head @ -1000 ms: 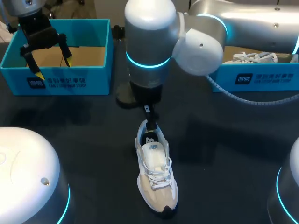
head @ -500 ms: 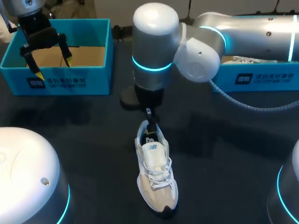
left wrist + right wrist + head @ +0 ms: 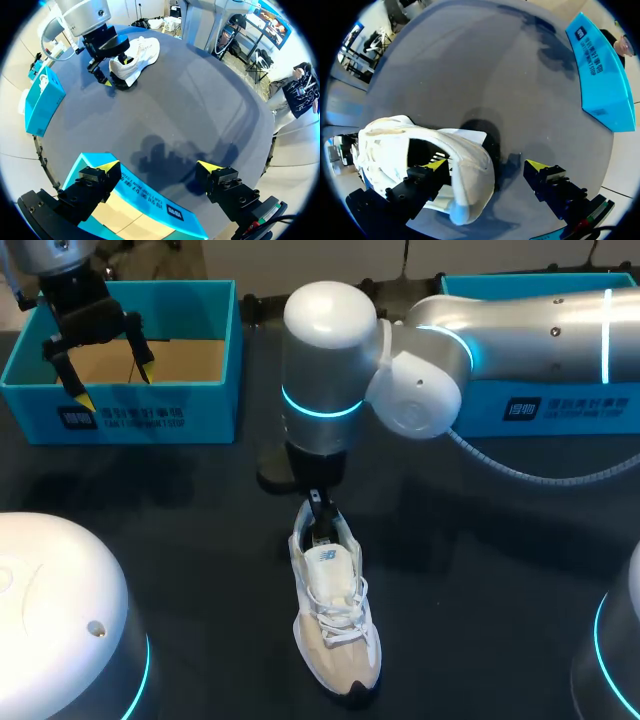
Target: Take the shoe out of the shoebox, open the shoe tongue, remove and reinsert the insole, then place the shoe into the shoebox
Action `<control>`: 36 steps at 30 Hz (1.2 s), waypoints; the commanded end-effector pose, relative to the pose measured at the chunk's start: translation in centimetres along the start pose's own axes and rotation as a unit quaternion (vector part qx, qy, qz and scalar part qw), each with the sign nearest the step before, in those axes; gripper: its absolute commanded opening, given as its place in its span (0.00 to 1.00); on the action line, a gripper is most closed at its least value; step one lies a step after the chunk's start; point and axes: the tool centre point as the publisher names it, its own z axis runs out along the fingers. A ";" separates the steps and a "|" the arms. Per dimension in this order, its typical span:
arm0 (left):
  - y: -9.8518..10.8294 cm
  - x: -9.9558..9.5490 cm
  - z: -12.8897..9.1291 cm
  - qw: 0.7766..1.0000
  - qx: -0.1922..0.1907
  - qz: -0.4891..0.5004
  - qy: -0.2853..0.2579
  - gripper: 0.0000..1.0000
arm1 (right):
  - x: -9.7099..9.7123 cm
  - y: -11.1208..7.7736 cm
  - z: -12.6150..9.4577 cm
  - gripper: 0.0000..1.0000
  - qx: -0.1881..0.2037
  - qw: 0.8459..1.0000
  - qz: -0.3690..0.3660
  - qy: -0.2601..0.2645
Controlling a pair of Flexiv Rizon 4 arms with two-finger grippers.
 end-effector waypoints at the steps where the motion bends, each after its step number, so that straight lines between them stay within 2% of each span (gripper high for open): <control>1: 0.0 0.0 0.0 1.000 -0.001 0.000 0.001 1.00 | -0.4 0.0 1.1 1.00 -0.001 1.000 0.002 0.004; 2: 0.0 0.0 0.0 1.000 -0.001 0.000 0.001 1.00 | -0.4 -0.1 1.4 0.49 -0.003 1.000 0.007 0.007; 3: 0.0 0.0 0.0 1.000 -0.001 0.000 0.001 1.00 | -0.5 -0.1 1.5 0.44 -0.003 1.000 0.007 0.007; 6: 0.0 0.0 0.0 1.000 -0.001 0.000 0.001 1.00 | -0.3 -0.4 1.8 0.18 -0.006 1.000 0.011 0.009; 7: 0.0 0.0 0.0 1.000 -0.001 0.000 0.001 1.00 | -0.3 -0.5 1.9 0.00 -0.008 1.000 0.014 0.009; 10: 0.0 0.0 0.0 1.000 -0.001 0.000 0.001 1.00 | 0.0 -0.8 1.9 0.00 -0.006 1.000 0.023 0.008; 20: 0.0 0.0 0.0 1.000 -0.001 0.000 0.001 1.00 | 0.5 -0.7 -0.2 0.00 0.014 0.999 0.029 -0.013; 28: 0.0 0.0 0.0 1.000 -0.001 0.000 0.001 1.00 | 0.0 -1.5 -3.2 0.00 0.032 0.999 0.035 -0.009; 33: 0.0 0.0 0.0 1.000 -0.001 0.000 0.001 1.00 | -0.9 -2.8 -6.5 0.00 0.045 0.998 0.039 -0.013; 36: 0.0 0.0 0.0 1.000 -0.001 0.000 0.001 1.00 | -1.0 -3.0 -7.2 0.00 0.050 0.998 0.041 -0.016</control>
